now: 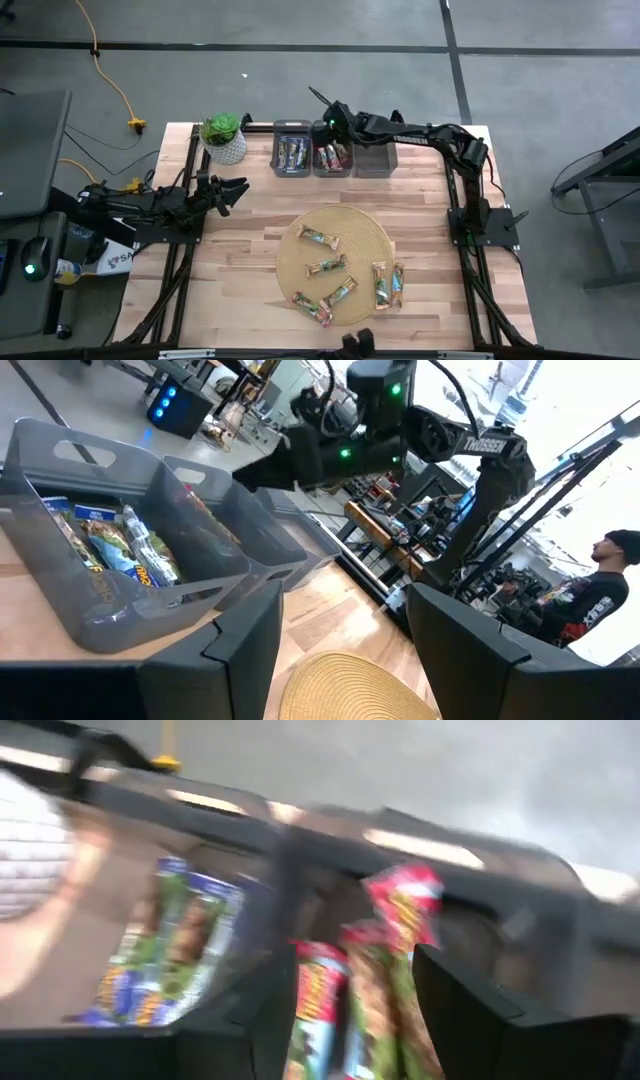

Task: Pick and place Granola Bars by type
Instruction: Put the red granola bar into the middle black bin

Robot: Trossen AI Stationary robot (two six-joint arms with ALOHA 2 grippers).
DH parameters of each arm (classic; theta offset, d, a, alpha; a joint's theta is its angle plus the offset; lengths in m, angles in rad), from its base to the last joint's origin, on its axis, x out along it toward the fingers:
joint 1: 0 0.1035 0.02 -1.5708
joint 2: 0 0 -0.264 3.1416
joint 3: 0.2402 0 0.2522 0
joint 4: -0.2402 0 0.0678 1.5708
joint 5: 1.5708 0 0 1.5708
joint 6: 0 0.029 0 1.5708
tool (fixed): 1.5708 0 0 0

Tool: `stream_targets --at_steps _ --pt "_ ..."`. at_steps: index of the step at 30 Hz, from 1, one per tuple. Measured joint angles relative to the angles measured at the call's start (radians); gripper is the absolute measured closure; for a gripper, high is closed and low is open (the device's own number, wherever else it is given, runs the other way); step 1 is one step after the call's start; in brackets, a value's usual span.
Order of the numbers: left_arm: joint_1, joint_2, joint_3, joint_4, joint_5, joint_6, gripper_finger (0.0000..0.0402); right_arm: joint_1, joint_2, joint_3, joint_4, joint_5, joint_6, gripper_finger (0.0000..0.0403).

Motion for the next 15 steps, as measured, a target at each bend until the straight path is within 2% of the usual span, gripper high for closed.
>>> stream_targets --at_steps 7,15 --pt "0.000 0.000 0.000 0.000 0.000 0.000 0.0190 0.011 -0.039 -0.001 0.280 -0.148 -0.187 0.0214" --pt "0.000 0.000 0.000 0.000 0.000 0.000 0.0190 0.041 -0.168 0.000 0.514 -0.392 -0.308 0.0214"
